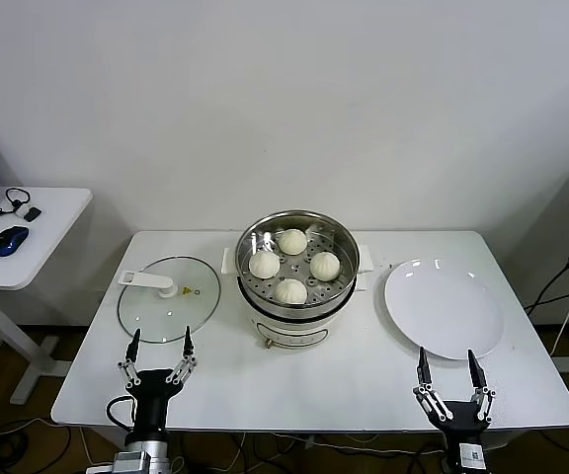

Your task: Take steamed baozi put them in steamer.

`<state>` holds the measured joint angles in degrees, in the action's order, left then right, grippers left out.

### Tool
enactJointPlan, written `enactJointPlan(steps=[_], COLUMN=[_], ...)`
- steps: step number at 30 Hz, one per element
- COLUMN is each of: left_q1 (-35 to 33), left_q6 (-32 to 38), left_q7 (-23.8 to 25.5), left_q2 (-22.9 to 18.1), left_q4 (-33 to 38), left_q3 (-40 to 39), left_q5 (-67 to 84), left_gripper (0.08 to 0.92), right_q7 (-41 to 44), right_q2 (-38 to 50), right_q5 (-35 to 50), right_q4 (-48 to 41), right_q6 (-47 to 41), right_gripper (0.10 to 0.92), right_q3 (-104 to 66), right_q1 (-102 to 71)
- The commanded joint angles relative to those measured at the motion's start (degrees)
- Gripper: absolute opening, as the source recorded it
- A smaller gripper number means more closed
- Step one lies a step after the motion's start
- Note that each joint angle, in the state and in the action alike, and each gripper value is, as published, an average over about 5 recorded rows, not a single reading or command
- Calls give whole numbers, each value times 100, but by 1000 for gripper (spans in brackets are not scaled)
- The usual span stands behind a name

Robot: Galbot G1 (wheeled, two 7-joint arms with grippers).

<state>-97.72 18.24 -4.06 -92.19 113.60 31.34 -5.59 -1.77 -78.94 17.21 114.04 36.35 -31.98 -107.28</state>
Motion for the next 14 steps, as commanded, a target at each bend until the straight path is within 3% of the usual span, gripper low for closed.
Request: enactJointPlan(steps=[1,14], left_q1=[-25,-84], left_q6=[25,58], left_q7=[0,-4], left_q2=[-82,-97], left_q4=[11,40], left_q3=[-15,-36], left_q5=[-29,-74], left_gripper=[823,823], right_q7=[-90,-92], right_q2=[-183,-179], right_q5=[-137,-246], right_q4=[27,31], right_q6=[168,95], right_gripper=[823,823], right_q3=[-16,24], right_q1=[-48,3])
